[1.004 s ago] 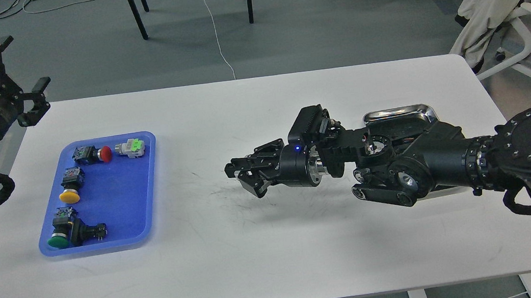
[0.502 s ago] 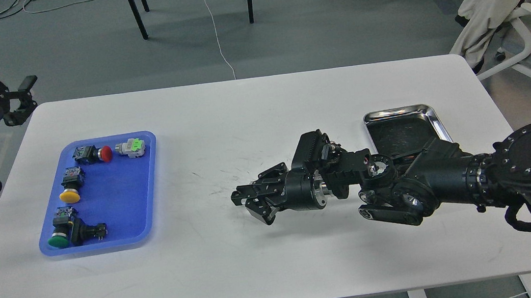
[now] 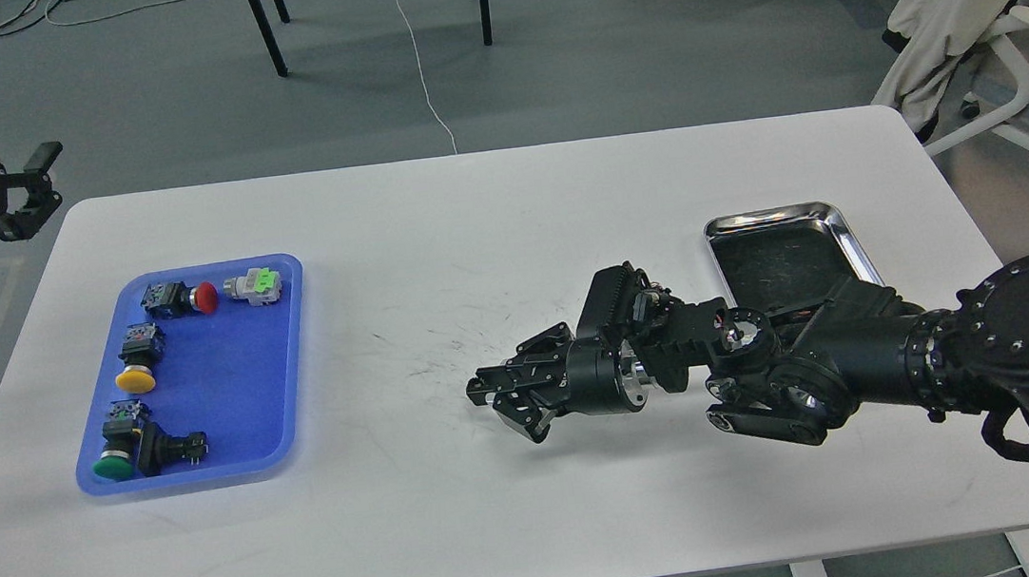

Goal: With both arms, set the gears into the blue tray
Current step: 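Carry the black gear with the right gripper toward the table centre, then set the black gear on the table and open the right gripper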

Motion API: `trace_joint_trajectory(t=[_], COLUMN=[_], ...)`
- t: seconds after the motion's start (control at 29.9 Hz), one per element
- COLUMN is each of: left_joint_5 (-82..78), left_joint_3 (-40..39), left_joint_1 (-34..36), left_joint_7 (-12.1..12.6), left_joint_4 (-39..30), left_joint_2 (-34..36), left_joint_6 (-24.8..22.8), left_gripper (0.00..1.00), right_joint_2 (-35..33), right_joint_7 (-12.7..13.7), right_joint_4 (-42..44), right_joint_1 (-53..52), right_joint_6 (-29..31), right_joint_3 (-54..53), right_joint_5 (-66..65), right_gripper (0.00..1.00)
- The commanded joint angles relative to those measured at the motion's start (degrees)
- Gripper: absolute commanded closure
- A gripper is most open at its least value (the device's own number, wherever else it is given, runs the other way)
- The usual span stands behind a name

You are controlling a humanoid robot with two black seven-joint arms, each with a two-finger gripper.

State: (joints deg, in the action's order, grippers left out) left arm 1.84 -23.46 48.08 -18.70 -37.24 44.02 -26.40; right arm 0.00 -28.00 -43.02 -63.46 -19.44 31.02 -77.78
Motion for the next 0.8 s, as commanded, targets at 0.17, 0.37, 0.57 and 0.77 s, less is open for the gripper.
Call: trace_joint_trajectory(t=[0.17, 0.37, 0.57, 0.77], left_joint_5=[0.01, 0.1, 0.01, 0.01], left_joint_3=[0.0, 0.0, 0.0, 0.0], left_joint_1=[-0.1, -0.18, -0.18, -0.18], left_joint_7=[-0.02, -0.02, -0.02, -0.02], left_joint_4=[-0.02, -0.02, -0.02, -0.02], left_joint_2=[0.27, 0.27, 0.27, 0.36], left_joint_6=[-0.06, -0.06, -0.06, -0.06], left_gripper=[0.01, 0.01, 0.01, 0.01], right_joint_2=[0.0, 0.0, 0.0, 0.0], right_joint_7=[0.0, 0.0, 0.0, 0.0], right_joint_4=[-0.67, -0.58, -0.23, 0.04], right_joint_1=[0.09, 0.18, 0.18, 0.18], right_joint_6=[0.1, 0.28, 0.37, 0.45], right_joint_3=[0.0, 0.0, 0.0, -0.08], right_joint_5=[-0.01, 0.08, 0.17, 0.7], right_gripper=[0.98, 0.83, 0.48, 0.39])
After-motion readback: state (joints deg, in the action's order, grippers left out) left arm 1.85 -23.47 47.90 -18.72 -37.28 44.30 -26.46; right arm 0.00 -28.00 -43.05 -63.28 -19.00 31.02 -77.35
